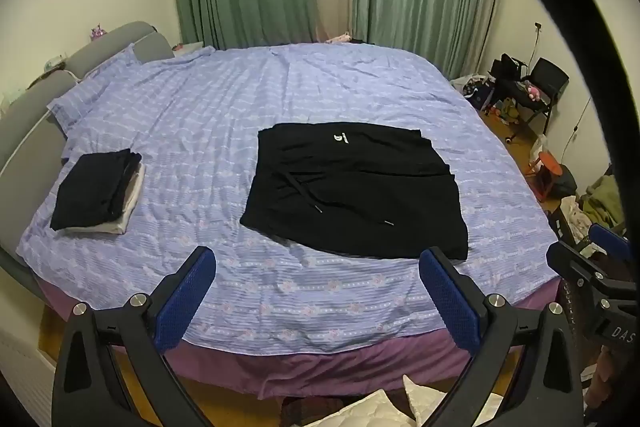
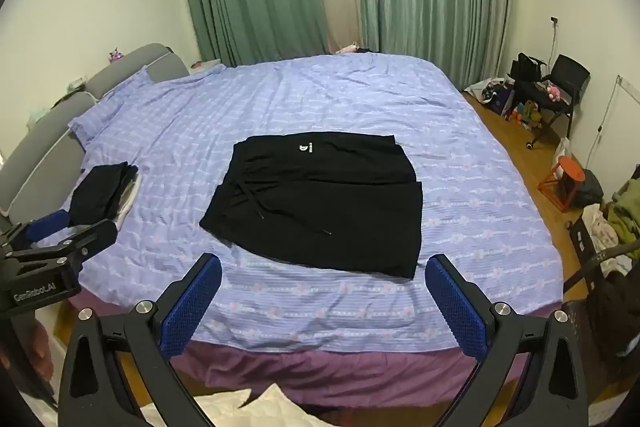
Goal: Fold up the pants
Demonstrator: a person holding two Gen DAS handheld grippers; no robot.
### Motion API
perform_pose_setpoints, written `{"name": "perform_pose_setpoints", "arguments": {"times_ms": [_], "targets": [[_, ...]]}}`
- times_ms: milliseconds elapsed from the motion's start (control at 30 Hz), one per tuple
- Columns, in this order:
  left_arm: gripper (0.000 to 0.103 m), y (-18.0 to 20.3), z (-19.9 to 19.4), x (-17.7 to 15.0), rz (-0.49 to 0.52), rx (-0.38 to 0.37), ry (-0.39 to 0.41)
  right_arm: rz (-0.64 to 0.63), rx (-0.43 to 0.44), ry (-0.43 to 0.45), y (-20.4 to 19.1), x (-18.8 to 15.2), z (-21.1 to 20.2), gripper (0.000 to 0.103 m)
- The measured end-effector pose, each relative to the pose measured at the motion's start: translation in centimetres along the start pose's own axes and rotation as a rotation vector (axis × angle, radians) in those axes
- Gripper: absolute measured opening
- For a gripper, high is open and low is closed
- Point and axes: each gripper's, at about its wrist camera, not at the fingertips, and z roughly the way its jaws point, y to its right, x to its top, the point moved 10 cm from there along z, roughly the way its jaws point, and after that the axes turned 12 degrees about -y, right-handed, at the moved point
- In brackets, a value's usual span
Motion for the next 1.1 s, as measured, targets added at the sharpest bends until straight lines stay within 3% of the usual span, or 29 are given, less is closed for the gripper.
{"name": "perform_pose_setpoints", "arguments": {"times_ms": [1100], "targets": [[0.103, -0.3, -1.9, 1.7, 0.012, -0.002, 0.115, 0.002, -0.027, 0.085, 0.5, 1.4, -1.4, 0.103]]}}
